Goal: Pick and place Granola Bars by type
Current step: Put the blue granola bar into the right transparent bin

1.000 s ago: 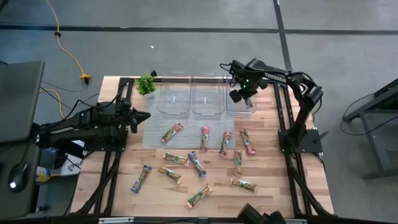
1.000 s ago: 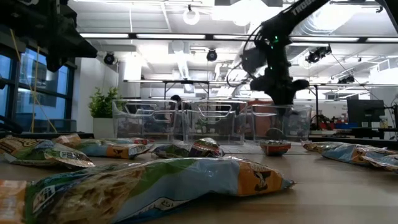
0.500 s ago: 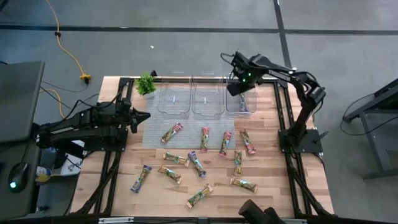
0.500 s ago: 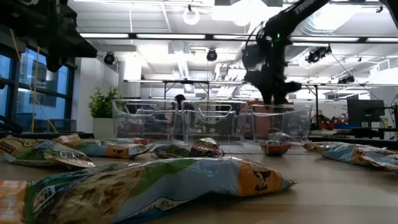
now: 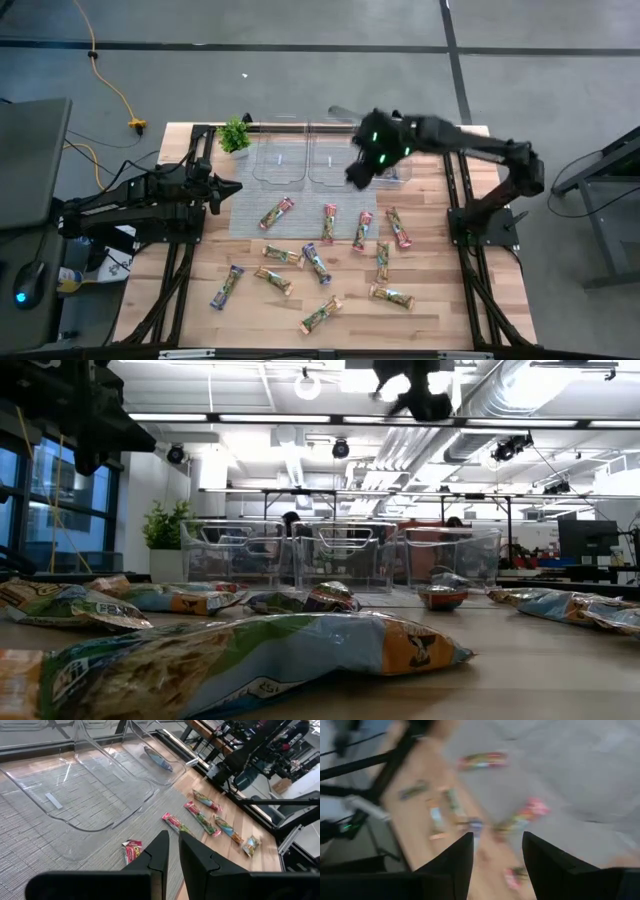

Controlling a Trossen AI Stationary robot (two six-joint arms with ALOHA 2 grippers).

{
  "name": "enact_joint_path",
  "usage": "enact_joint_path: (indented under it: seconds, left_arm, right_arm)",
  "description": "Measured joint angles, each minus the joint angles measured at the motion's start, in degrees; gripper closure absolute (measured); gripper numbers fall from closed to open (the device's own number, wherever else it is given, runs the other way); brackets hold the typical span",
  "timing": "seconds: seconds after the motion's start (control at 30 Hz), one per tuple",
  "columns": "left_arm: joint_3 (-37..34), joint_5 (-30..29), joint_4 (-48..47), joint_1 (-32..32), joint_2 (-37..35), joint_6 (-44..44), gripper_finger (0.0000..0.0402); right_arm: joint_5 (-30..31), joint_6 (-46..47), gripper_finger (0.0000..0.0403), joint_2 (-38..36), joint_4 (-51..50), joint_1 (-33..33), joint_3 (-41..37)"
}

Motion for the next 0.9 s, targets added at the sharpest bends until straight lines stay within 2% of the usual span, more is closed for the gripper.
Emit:
enact_joint_path:
  seconds: [0.1, 0.23, 0.33, 0.43, 0.5, 0.6, 0.67, 0.8, 0.9]
  left_arm:
    - [0.0, 0.6, 0.0, 0.0, 0.0, 0.0, 0.0361]
    - [0.0, 1.4, 0.0, 0.0, 0.0, -0.1, 0.0361]
    - [0.0, 1.6, 0.0, 0.0, 0.0, 0.1, 0.0361]
    - [0.0, 2.3, -0.2, 0.0, 0.0, 0.3, 0.0361]
    - [0.0, 3.1, -0.2, 0.0, 0.0, 0.3, 0.0361]
    - [0.0, 3.9, -0.2, 0.0, 0.0, 0.2, 0.0361]
    - [0.0, 3.9, -0.2, 0.0, 0.0, 0.2, 0.0361]
    - [0.0, 3.4, -0.4, 0.0, 0.0, 0.2, 0.0361]
    - [0.0, 3.4, -0.4, 0.0, 0.0, 0.2, 0.0361]
  right_arm:
    - [3.4, 4.8, 0.0254, 1.7, 4.2, 7.6, 0.3]
    - [8.6, 11.3, 0.0261, 4.9, 7.1, 14.8, 0.3]
    - [8.8, 13.9, 0.0263, 8.7, 12.3, 18.6, 0.3]
    - [6.5, 15.3, 0.0263, 13.5, 19.1, 21.9, 0.3]
    - [4.3, 16.5, 0.0263, 16.5, 21.5, 23.5, 0.3]
    - [3.1, 18.2, 0.0263, 20.0, 19.9, 25.2, 0.3]
    - [4.3, 19.7, 0.0263, 21.5, 17.8, 25.7, 0.3]
    - [10.4, 21.2, 0.0263, 24.0, 14.3, 26.3, 0.0]
    - [11.2, 19.6, 0.0263, 26.8, 15.0, 26.1, -0.1]
